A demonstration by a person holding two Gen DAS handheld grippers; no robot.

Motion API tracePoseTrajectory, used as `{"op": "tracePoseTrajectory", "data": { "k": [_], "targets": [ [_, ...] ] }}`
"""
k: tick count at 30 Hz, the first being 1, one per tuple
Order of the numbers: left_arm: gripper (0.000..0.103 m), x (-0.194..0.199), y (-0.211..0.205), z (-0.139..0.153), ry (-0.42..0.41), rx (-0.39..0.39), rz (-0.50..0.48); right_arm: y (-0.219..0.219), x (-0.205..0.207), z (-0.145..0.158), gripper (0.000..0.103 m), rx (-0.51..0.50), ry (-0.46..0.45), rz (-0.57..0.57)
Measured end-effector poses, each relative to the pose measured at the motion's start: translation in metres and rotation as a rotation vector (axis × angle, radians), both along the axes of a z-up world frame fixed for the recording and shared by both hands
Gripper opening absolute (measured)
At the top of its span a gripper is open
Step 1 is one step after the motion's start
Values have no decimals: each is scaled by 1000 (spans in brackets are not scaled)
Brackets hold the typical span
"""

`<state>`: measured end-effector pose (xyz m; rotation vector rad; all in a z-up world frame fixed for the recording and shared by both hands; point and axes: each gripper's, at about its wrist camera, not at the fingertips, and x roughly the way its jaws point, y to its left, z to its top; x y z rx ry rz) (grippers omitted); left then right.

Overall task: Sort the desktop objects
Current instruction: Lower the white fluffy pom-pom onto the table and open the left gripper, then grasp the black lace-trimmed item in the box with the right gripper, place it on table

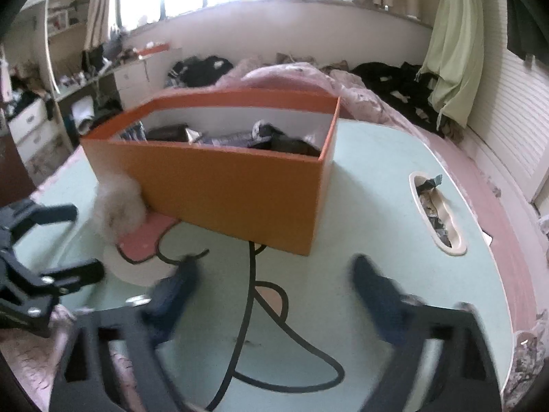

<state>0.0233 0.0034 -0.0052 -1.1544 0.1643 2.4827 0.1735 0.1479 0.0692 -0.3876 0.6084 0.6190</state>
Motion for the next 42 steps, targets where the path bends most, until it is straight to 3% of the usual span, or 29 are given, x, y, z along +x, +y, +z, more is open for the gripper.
{"op": "tracePoseTrajectory", "data": {
  "k": [2, 5, 9, 14, 16, 20, 23, 26, 30, 34, 37, 38, 39, 42],
  "targets": [
    [103, 0, -2, -1, 1, 3, 0, -1, -6, 17, 57, 29, -10, 3],
    [103, 1, -3, -1, 2, 3, -1, 7, -6, 61, 49, 73, -42, 33],
    [103, 0, -4, 0, 2, 4, -3, 45, 25, 96, 36, 7, 60, 57],
    [103, 4, -1, 1, 5, 5, 0, 94, 67, 72, 36, -228, 157, 31],
    [103, 3, -1, 1, 5, 6, 0, 100, 82, 53, 26, -293, 187, -16],
    [103, 4, -1, 1, 6, 9, -1, 101, 89, 47, 8, -264, 202, -82],
    [103, 3, -1, 2, 6, 11, -1, 86, 75, 67, 7, -143, 131, -52],
    [103, 3, -2, 2, 6, 10, -2, 67, 43, 97, 7, 0, 28, -13],
    [103, 2, -3, 2, 6, 11, -4, 38, -4, 124, 7, 156, -2, 65],
    [103, 1, -3, 2, 6, 11, -5, 18, -27, 113, 7, 216, 72, 129],
    [103, 1, -5, 2, 6, 12, -7, 20, -30, 84, 11, 177, 111, 116],
    [103, 1, -5, 1, 6, 12, -8, 22, -26, 70, 23, 162, 113, 95],
    [103, 1, -5, 2, 6, 12, -8, 24, -19, 57, 44, 153, 116, 67],
    [103, 1, -5, 2, 6, 13, -10, 20, -13, 34, 62, 153, 75, 0]
  ]
}}
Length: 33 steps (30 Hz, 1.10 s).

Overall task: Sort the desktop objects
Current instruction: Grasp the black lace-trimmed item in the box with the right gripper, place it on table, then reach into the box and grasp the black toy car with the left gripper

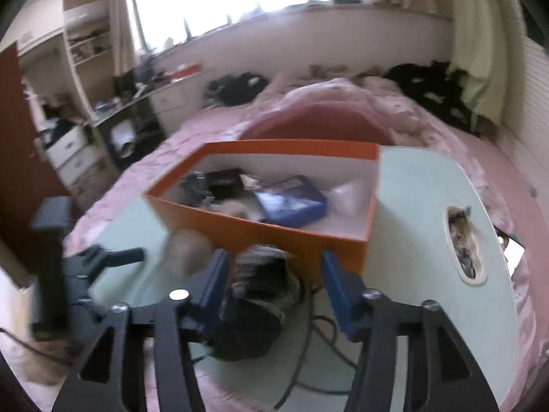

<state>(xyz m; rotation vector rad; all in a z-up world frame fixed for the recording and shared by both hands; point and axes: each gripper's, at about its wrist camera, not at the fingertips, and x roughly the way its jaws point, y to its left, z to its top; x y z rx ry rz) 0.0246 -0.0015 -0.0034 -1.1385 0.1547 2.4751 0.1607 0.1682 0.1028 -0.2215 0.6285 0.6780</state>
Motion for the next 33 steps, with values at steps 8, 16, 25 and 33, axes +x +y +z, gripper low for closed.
{"op": "tracePoseTrajectory", "data": {
  "k": [8, 16, 25, 33],
  "targets": [
    [103, -1, -1, 0, 0, 1, -2, -12, -24, -40, 103, -124, -95, 36],
    [103, 0, -4, -1, 2, -2, -3, -16, -25, -44, 103, -159, -113, 28],
    [103, 1, -7, 0, 0, 2, 7, -17, -25, -40, 103, -158, -116, 7],
    [102, 7, -26, 45, 66, 33, -9, -17, -25, -41, 103, -158, -117, 2]
  ]
}}
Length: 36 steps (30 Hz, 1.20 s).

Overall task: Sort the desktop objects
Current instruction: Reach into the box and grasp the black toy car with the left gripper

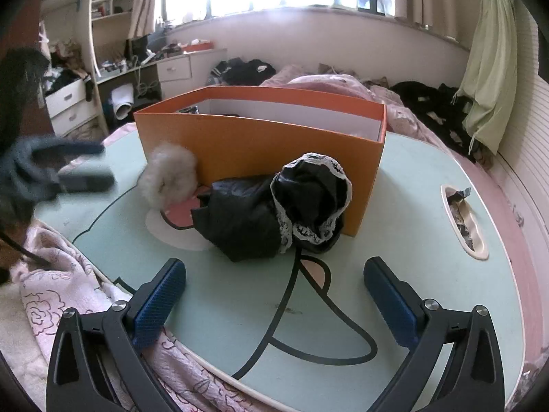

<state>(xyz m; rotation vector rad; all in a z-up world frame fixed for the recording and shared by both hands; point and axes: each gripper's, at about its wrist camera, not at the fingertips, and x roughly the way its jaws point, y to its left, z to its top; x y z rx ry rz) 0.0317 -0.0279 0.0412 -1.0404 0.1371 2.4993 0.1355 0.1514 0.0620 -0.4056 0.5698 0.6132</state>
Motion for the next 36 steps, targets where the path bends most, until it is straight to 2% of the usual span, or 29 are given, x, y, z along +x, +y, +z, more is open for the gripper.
{"op": "tracePoseTrajectory", "data": {
  "k": [2, 4, 7, 9, 12, 13, 16, 19, 22, 26, 28, 29, 31, 33, 36],
  "targets": [
    [99, -6, -8, 23, 19, 20, 5, -1, 0, 1, 103, 0, 0, -1],
    [88, -21, -15, 42, -26, 84, 7, -1, 0, 0, 103, 0, 0, -1],
    [76, -58, -25, 50, -257, 262, 2, -2, 0, 2, 103, 0, -1, -4],
    [70, -79, -19, 45, -390, 326, 19, -2, 0, 1, 103, 1, -1, -4],
    [66, -95, 0, 36, -475, 281, 66, -1, 0, -1, 103, 2, -2, -6],
    [65, -99, 5, 34, -475, 266, 85, -1, 0, -1, 103, 1, -2, -6],
    [65, -119, 14, 24, -536, 221, 167, -2, 0, 1, 103, 3, -2, -8],
    [65, -137, 27, 6, -614, 170, 197, -2, 1, -1, 103, 2, -2, -10],
    [65, -147, 40, 1, -571, 74, 256, -2, 0, -2, 103, -1, -3, -12],
    [65, -154, 58, -4, -533, 7, 271, -2, 0, -2, 103, 0, -4, -14],
    [64, -157, 62, -4, -489, -17, 275, -2, -1, -2, 103, 1, -4, -15],
    [60, -160, 63, -4, -459, -37, 279, -2, -1, -2, 103, 0, -5, -16],
    [37, -162, 64, -5, -400, -83, 297, 1, -2, -1, 103, -1, -5, -17],
    [28, -166, 60, -5, -357, -94, 289, 2, -3, 0, 103, -1, -6, -18],
    [28, -167, 49, -3, -352, -37, 238, 1, -3, 0, 103, -2, -5, -20]
  ]
}}
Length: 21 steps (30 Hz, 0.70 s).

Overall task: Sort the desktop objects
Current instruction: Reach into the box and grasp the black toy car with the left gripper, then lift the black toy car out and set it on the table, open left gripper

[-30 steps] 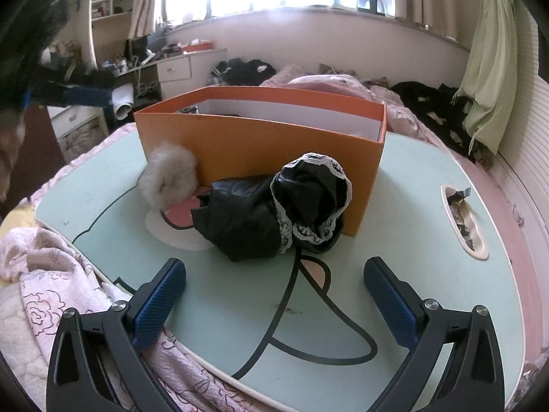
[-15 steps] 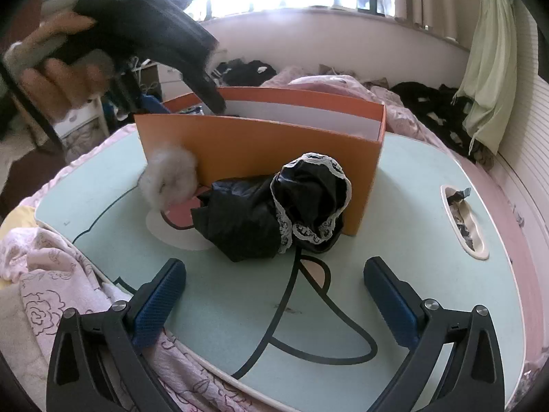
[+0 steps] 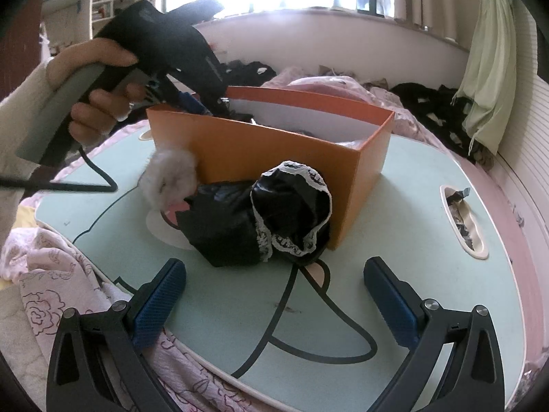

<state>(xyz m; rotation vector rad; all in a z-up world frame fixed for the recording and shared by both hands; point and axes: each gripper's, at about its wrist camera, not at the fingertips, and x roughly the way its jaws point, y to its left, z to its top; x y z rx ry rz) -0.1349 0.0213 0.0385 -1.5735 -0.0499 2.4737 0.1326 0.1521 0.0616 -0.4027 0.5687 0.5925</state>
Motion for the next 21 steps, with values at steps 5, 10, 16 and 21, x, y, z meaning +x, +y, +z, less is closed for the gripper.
{"op": "tracePoseTrajectory", "data": {
  "k": [5, 10, 16, 21],
  "targets": [
    [28, 27, -26, 40, 96, 239, -86, -1, 0, -1, 103, 1, -1, -5],
    [28, 83, -49, 70, 195, 263, -179, 2, -1, -1, 103, 0, -1, -9],
    [28, 107, -53, 4, 88, 112, -158, 2, -1, -2, 103, -1, -1, -17],
    [28, 108, -34, -28, 65, 172, -152, 2, -1, -3, 103, 0, -1, -23]
  ]
}}
